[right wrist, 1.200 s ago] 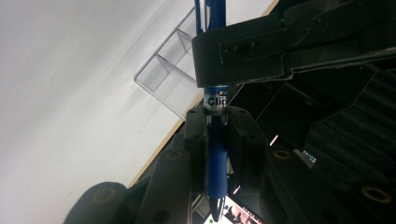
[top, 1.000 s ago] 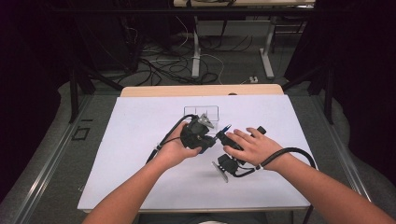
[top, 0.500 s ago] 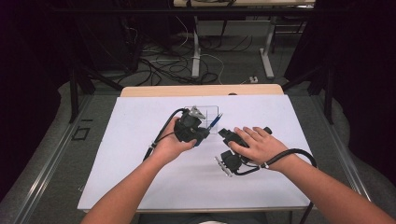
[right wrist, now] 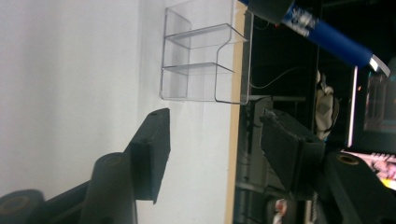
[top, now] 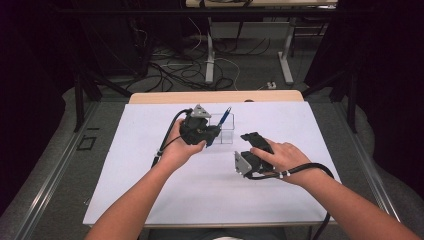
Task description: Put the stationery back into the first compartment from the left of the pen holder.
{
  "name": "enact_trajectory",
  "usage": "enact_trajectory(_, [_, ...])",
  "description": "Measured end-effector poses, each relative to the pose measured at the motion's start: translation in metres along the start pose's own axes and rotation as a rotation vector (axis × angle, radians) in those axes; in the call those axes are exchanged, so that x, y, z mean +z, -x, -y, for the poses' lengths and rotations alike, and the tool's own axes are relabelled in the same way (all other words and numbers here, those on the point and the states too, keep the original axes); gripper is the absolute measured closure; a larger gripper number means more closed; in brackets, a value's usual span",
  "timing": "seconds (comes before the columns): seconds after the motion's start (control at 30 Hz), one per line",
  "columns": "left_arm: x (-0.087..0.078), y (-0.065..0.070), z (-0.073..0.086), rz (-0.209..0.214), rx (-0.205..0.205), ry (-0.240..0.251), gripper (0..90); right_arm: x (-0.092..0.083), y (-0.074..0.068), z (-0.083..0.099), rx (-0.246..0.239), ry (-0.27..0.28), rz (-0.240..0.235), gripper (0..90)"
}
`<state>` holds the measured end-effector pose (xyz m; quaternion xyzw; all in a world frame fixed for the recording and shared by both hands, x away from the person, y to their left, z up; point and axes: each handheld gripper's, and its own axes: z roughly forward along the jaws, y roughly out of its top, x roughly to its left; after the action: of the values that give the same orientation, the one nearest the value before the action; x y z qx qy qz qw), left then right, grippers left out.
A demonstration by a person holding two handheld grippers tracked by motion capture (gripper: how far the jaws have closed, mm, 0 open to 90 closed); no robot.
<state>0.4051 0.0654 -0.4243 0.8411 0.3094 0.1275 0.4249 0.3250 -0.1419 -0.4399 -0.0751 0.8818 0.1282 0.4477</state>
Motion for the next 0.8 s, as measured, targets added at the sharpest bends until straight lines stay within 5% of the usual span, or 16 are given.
enact_trajectory(0.23, [-0.005, -0.009, -0.004, -0.024, -0.019, 0.048, 79.3, 0.002, 0.011, 0.004, 0.252, 0.037, -0.006, 22.3])
enact_trajectory(0.8, [-0.004, -0.038, -0.007, -0.113, -0.097, 0.183, 79.2, 0.009, 0.031, 0.020, 0.779, 0.041, -0.270, 2.5])
